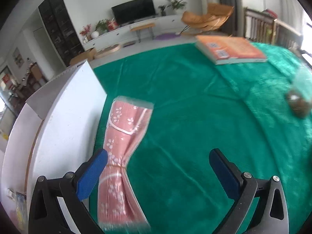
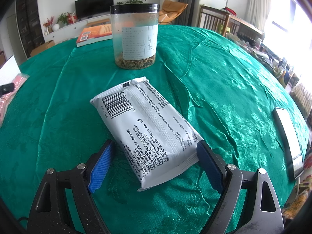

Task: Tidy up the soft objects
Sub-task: 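Hold the right gripper at the mailer bag while the left gripper moves to the pink patterned package, then position the left gripper around the pink patterned package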

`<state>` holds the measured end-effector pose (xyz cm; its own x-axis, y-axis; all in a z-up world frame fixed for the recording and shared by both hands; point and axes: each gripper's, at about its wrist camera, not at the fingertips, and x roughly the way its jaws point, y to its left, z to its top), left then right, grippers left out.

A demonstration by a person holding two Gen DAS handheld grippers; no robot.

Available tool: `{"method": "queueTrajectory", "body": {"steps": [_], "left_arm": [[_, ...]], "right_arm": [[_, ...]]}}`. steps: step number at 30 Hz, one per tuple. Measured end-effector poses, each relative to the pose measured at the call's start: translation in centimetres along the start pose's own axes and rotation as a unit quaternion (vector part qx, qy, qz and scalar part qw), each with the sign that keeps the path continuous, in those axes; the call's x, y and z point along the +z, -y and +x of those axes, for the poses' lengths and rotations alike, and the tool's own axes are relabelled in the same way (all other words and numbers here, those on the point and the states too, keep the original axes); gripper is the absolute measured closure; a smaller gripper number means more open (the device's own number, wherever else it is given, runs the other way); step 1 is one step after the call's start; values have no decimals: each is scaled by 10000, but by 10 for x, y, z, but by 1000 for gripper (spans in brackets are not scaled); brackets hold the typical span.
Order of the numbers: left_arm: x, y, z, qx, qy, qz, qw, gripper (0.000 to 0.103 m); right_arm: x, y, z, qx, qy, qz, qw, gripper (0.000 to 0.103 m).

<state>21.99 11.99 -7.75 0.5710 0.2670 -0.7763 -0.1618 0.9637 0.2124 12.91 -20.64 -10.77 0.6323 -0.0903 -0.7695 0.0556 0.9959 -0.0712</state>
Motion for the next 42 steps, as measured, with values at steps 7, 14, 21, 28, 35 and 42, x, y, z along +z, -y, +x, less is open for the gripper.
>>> {"method": "queueTrajectory", "body": {"steps": [7,14,21,28,35,42], "left_arm": [[-5,-19,-6,-1677,-393,-753,9822,1],[-11,-8,-83,-2142,612,103,9748,0],[-9,-3,14,-538,-162,360,9978,0],[-14,-10,45,-476,-372,229,9979,0],[-12,-14,44,-516,-395,197,9977,0],[-13,-16,42,-592,-467,118,9971,0]], "right_arm": [[0,0,0,-3,1,1,10000,15],[0,0,0,-4,1,3,10000,15],[0,0,0,-3,3,7,10000,15],[0,0,0,-6,5,9,10000,15],[0,0,1,-9,7,13,10000,15],[-1,0,1,0,8,25,10000,15]]}}
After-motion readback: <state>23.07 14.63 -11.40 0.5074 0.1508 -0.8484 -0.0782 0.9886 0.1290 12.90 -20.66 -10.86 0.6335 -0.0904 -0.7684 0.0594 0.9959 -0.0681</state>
